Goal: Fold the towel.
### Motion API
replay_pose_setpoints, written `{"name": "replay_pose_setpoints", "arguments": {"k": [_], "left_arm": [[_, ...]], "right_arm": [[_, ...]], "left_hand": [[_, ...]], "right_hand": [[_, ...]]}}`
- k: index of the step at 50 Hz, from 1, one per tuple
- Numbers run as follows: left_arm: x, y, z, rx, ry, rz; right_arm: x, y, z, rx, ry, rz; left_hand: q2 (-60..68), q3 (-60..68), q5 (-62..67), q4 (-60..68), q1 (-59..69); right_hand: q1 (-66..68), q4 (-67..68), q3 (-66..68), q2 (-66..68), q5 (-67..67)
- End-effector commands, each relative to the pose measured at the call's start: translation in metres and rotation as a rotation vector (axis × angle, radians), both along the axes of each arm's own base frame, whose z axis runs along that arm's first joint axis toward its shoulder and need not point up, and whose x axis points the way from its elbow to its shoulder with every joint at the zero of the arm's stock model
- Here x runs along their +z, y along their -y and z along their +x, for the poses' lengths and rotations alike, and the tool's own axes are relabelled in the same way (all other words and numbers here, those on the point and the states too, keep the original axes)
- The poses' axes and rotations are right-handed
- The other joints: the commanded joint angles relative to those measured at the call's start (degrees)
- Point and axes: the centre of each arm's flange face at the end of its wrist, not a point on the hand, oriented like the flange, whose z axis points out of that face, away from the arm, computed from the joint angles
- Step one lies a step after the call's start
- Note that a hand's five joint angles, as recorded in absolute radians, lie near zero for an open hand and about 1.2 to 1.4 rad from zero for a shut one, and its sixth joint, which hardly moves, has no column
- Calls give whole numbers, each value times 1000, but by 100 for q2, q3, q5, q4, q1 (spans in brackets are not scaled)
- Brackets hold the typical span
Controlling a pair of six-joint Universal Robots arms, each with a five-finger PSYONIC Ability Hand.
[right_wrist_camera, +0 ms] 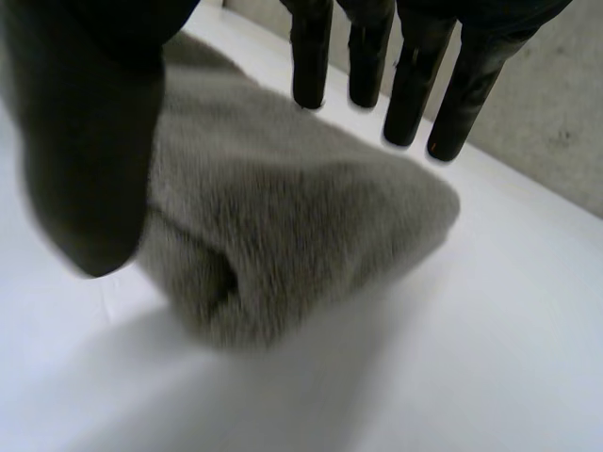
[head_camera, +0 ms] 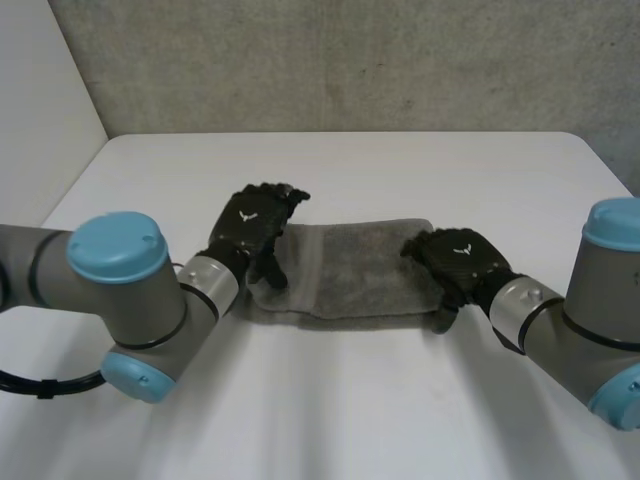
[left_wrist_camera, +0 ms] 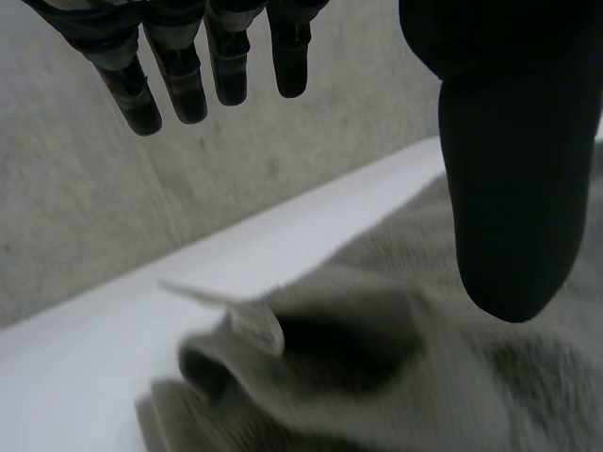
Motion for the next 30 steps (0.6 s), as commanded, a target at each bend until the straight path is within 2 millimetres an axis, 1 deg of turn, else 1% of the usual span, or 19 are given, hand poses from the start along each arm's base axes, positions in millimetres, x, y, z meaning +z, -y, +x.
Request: {"name": "replay_pose_setpoints", "arguments": {"k": [1, 4, 6, 7, 9, 10, 11, 12, 13, 15, 17, 18, 22, 23, 25, 26, 28, 29, 30], "left_arm": [[-26, 5, 2, 13, 36, 58], [-29, 6, 7, 41, 56, 74], [-30, 6, 11, 77, 100, 70], [-30, 6, 11, 77, 100, 70], [-31, 6, 13, 92, 125, 61], [-31, 6, 14, 105, 145, 51], [-31, 5, 15, 113, 164, 41], [-31, 5, 15, 114, 164, 41], [-30, 3, 15, 117, 175, 34], [-28, 2, 15, 121, 180, 27], [-17, -1, 17, 127, 171, 10], [-17, -1, 17, 127, 171, 10], [-3, -11, 19, 124, 160, -9], [-3, -11, 19, 124, 160, -9], [11, -17, 22, 124, 139, -27], [11, -17, 22, 124, 139, -27], [18, -20, 24, 125, 132, -37], [26, -23, 26, 127, 122, -52], [34, -24, 27, 128, 114, -70]], "right_arm": [[-24, 5, -3, -1, -31, -7], [-27, 6, -3, -1, -33, -2], [-30, 9, -2, -2, -31, -4], [-30, 9, -2, -2, -31, -4], [-30, 14, -3, -10, -24, -21], [-30, 14, -3, -10, -24, -21], [-30, 15, -4, -14, -22, -25], [-30, 15, -4, -14, -22, -25], [-30, 15, -4, -16, -21, -25], [-31, 15, -6, -20, -22, -22], [-24, 16, -10, -36, -19, -30], [-24, 16, -10, -36, -19, -30], [-5, 14, -22, -56, -26, -63], [-5, 14, -22, -56, -26, -63], [4, 11, -30, -48, -95, -81], [4, 11, -30, -48, -96, -81], [13, 10, -39, -11, -229, -119], [13, 10, -39, -11, -230, -119], [19, 10, -39, 18, -294, -157]], "left_hand": [[277, 285, 280, 291, 279], [294, 302, 297, 308, 295], [294, 302, 297, 308, 295], [294, 302, 297, 308, 295], [277, 285, 280, 291, 279], [261, 268, 263, 275, 262], [260, 268, 263, 275, 262], [260, 268, 263, 275, 262], [260, 268, 263, 275, 262], [227, 234, 230, 241, 228], [210, 218, 213, 224, 211], [210, 218, 213, 224, 211], [176, 184, 179, 191, 178], [176, 184, 179, 190, 178], [176, 184, 179, 190, 178], [176, 184, 179, 190, 178], [176, 184, 179, 190, 178], [176, 184, 179, 190, 178], [176, 184, 179, 190, 178]], "right_hand": [[1108, 1134, 1123, 1145, 1052], [1327, 1353, 1342, 1364, 1272], [2783, 2809, 2798, 2820, 2728], [2791, 2817, 2806, 2828, 2735], [4447, 4473, 4462, 4484, 4391], [4456, 4482, 4471, 4493, 4400], [5322, 5348, 5337, 5359, 5266], [5330, 5357, 5346, 5368, 5275], [5957, 5984, 5973, 5995, 5902], [5964, 5990, 5979, 6001, 5908], [5964, 5990, 5979, 6001, 5908], [5964, 5990, 5979, 6001, 5908], [5964, 5990, 5979, 6001, 5908], [5964, 5990, 5979, 6001, 5908], [5964, 5990, 5979, 6001, 5908], [5964, 5990, 5979, 6001, 5908], [5964, 5990, 5979, 6001, 5908], [5964, 5990, 5979, 6001, 5908], [5964, 5990, 5979, 6001, 5908]]}}
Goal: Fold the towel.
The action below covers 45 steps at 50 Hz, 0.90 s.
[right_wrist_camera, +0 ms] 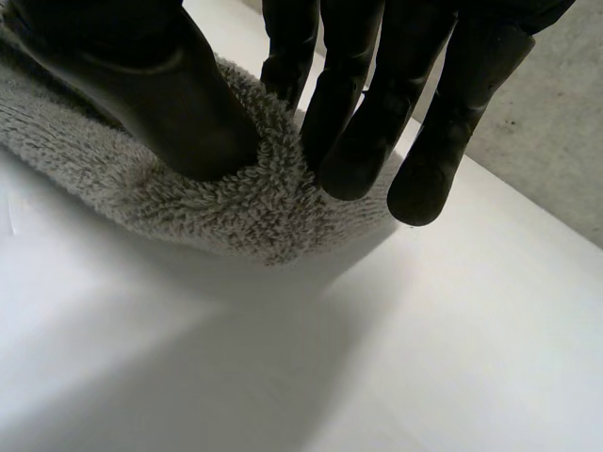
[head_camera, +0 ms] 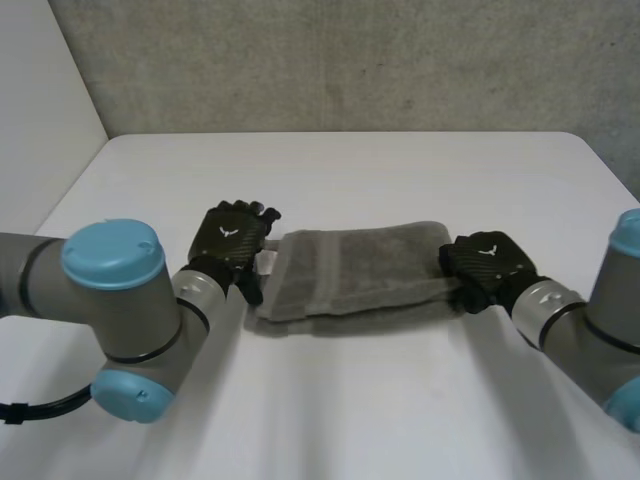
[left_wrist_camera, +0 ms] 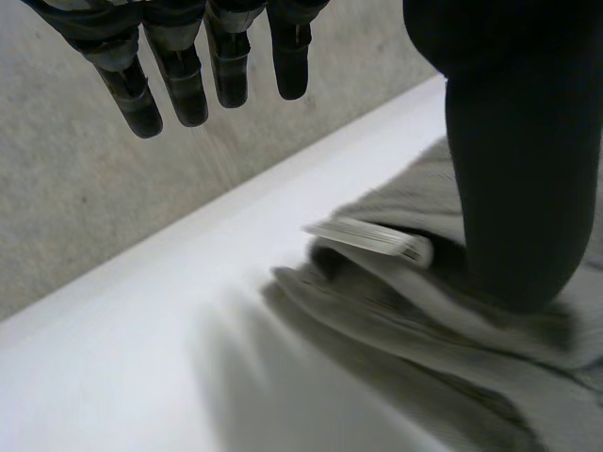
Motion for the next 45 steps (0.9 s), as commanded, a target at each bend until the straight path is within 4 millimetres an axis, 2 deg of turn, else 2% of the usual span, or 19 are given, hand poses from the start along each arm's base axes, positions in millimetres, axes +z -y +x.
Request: {"name": "replay_pose_setpoints", "arguments": {"k": [1, 4, 6, 7, 9, 10, 15, 17, 19, 24, 25, 26, 27, 28, 30, 31, 33, 41, 45], "left_arm": [[30, -11, 6, -2, -35, -54], [48, -12, 8, 0, -60, -96], [63, -11, 10, 6, -82, -134], [64, -11, 10, 6, -82, -134], [69, -10, 10, 9, -92, -150], [72, -8, 12, 16, -96, -157], [77, -3, 16, 33, -102, -171], [77, -3, 16, 33, -104, -170], [77, -2, 16, 37, -107, -172], [74, -5, 14, 28, -111, -159], [72, -6, 13, 25, -119, -149], [72, -6, 13, 24, -119, -149], [73, -6, 13, 26, -131, -144], [73, -6, 13, 26, -131, -144], [74, -6, 12, 23, -163, -131], [74, -6, 12, 23, -163, -131], [77, -4, 10, 19, -199, -128], [76, -1, -3, -2, -270, -93], [66, 0, -10, -11, -294, -51]], "right_arm": [[21, -3, -13, 61, -226, -77], [35, 3, -7, 93, -287, -169], [54, -11, 36, 208, -238, -264], [54, -12, 36, 208, -237, -265], [65, -31, 78, 328, -188, -344], [65, -31, 79, 328, -188, -344], [36, -55, 131, 481, -162, -388], [15, -84, 161, 609, -168, -411], [3, -97, 171, 664, -190, -414], [-24, -111, 174, 723, -274, -393], [-26, -112, 171, 724, -278, -379], [-26, -112, 171, 724, -278, -378], [-24, -111, 167, 712, -269, -370], [-24, -111, 167, 711, -269, -370], [11, -106, 156, 641, -184, -389], [11, -106, 156, 641, -183, -389], [43, -88, 138, 518, -37, -374], [85, -59, 95, 281, 295, -197], [77, -44, 78, 189, 324, -99]], "left_hand": [[127, 122, 132, 132, 132], [94, 89, 98, 98, 98], [94, 89, 98, 98, 98], [94, 89, 98, 98, 98], [94, 89, 98, 98, 98], [94, 89, 98, 98, 98], [94, 89, 98, 98, 98], [94, 89, 98, 98, 98], [94, 89, 98, 98, 98], [94, 89, 98, 98, 98], [94, 89, 98, 98, 98], [94, 89, 98, 98, 98], [94, 89, 98, 98, 98], [94, 89, 98, 98, 98], [94, 89, 98, 98, 98], [94, 89, 98, 98, 98], [94, 89, 98, 98, 98], [94, 89, 98, 98, 98], [94, 89, 98, 98, 98]], "right_hand": [[536, 354, 335, 622, 379], [536, 354, 335, 622, 379], [536, 354, 335, 622, 379], [536, 354, 335, 622, 379], [536, 354, 335, 622, 379], [536, 354, 335, 622, 379], [536, 354, 335, 622, 379], [536, 354, 335, 622, 379], [536, 354, 335, 622, 379], [536, 354, 335, 622, 379], [-1307, -1488, -1508, -1221, -1464], [-1325, -1507, -1526, -1239, -1482], [-3374, -3555, -3575, -3287, -3531], [-3394, -3576, -3595, -3308, -3551], [-5353, -5534, -5554, -5267, -5510], [-5362, -5544, -5563, -5276, -5519], [-6464, -6646, -6665, -6378, -6621], [-6464, -6646, -6665, -6378, -6621], [-6464, -6646, -6665, -6378, -6621]]}}
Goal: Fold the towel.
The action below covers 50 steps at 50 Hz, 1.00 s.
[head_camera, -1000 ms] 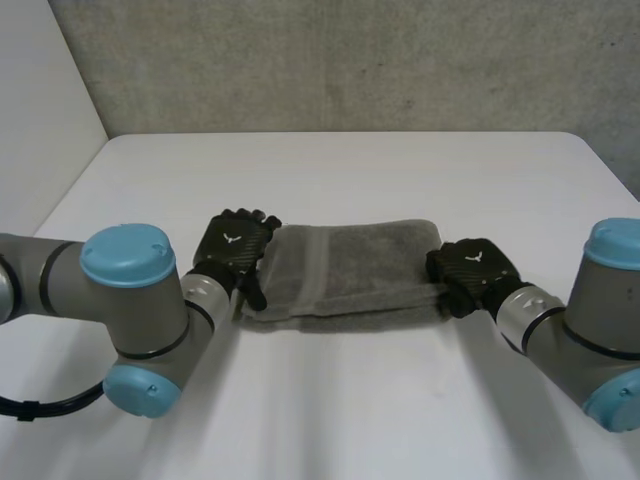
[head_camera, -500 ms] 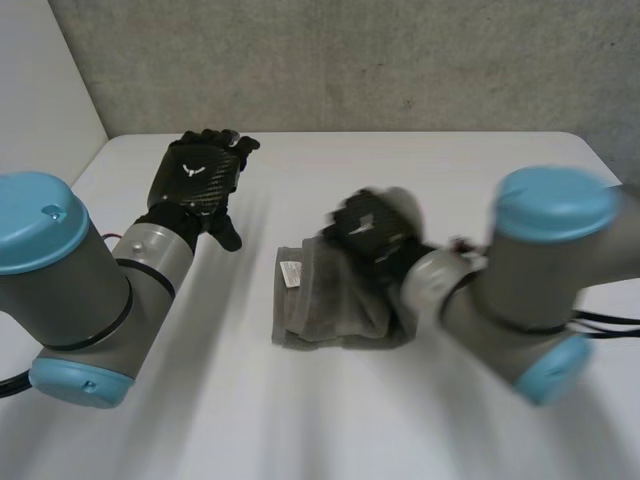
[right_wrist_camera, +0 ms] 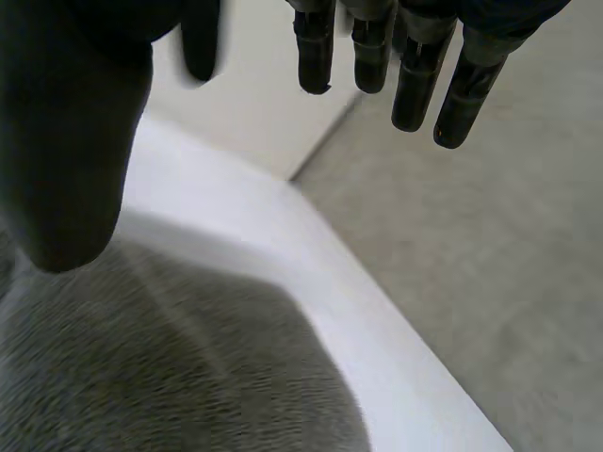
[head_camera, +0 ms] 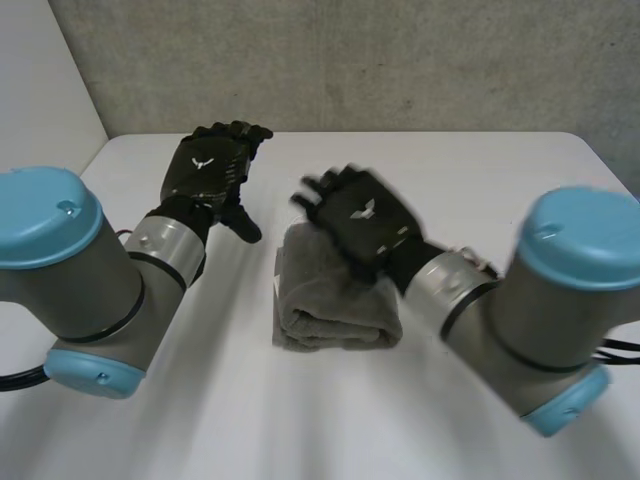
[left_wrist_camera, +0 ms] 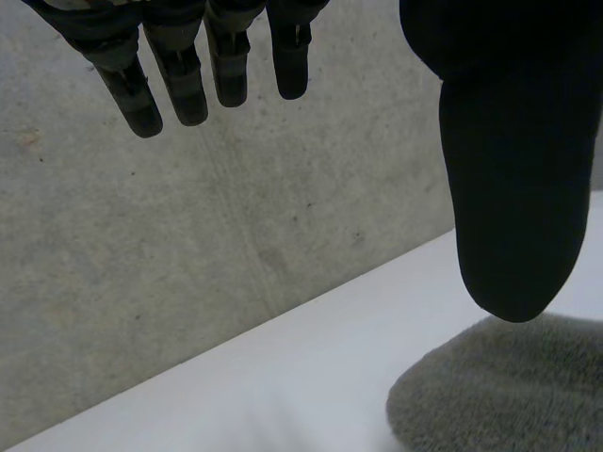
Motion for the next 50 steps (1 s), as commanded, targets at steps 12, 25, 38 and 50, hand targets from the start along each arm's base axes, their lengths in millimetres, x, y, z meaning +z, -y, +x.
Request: {"name": "replay_pose_setpoints", "arguments": {"k": [12, 25, 38, 50], "left_arm": [[-106, -13, -39, -91, 56, 271], [-111, -17, -39, -85, 114, 341], [50, 1, 8, 25, -84, 37], [109, 10, 62, 165, -110, -12]], "right_arm": [[-76, 50, -28, -215, -3, 454], [-65, 63, -29, -265, 15, 400], [78, 72, -71, -470, 242, 68], [108, 69, -91, -541, 238, 72]], "left_hand": [[123, 113, 114, 112, 107], [56, 46, 47, 45, 40], [-28, -38, -37, -39, -45], [-112, -122, -121, -123, -128]], "right_hand": [[-330, -473, -393, -426, -347], [-330, -473, -393, -426, -347], [-330, -473, -393, -426, -347], [-330, -473, -393, -426, -347]]}}
